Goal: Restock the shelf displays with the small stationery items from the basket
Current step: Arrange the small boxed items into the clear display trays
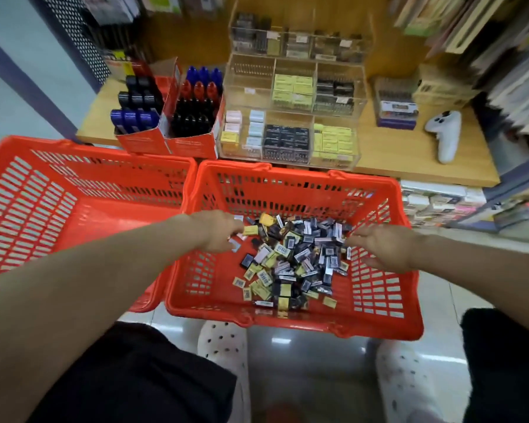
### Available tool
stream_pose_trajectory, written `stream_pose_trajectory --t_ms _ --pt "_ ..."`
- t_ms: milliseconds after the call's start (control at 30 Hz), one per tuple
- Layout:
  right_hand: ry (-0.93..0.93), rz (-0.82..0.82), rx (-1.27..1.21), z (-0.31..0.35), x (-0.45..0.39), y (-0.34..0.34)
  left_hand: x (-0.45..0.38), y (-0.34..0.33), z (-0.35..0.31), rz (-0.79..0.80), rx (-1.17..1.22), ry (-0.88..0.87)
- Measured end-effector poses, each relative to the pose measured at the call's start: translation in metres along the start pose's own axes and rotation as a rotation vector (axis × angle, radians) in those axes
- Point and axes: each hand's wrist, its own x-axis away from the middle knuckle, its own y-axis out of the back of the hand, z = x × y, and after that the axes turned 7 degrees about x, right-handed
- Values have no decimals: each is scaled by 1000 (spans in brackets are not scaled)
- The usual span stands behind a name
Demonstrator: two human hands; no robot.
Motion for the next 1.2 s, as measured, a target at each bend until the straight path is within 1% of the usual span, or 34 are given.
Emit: stream_pose_trajectory --t_ms 100,167,233,367,500,600,667,733,833,900,1000,1100,1167,1200 --pt "-156 -35 -305 26 -23 -13 -26 -17 -26 -51 281 3" --pt "-243 -45 -477 38 -39 -28 -48 -33 -38 -50 459 32" --pt "-296 -38 -613 46 -52 -46 -68 -52 -48 -33 589 82" --pt "-320 -31 -786 61 -68 -82 -97 -95 -69 -72 759 232" --pt "-340 -93 -888 72 -85 -110 -117 -122 -88 -83 799 311" --pt "-379 -151 -973 82 -97 -119 -125 -133 -97 -232 908 339" --pt "-414 -192 -985 87 -105 -119 -126 -135 -98 -317 1041 386" --pt "-449 -194 -976 90 -111 -115 -124 -133 -94 -349 1216 469" --pt "-529 -211 -909 95 -120 -107 -120 -126 -84 -390 1571 613" --pt "-582 -223 -847 101 -127 -103 -119 -123 -78 -397 1778 678" --pt "-669 -210 -749 109 -135 -99 -116 -122 -71 -444 1868 623" --pt "-753 -203 -689 118 -140 -98 -113 -122 -68 -428 1924 551" --pt "-765 -223 -699 121 -138 -100 -112 -123 -68 -413 1915 574" --pt "-757 -259 -717 122 -137 -101 -112 -124 -67 -408 1912 591"
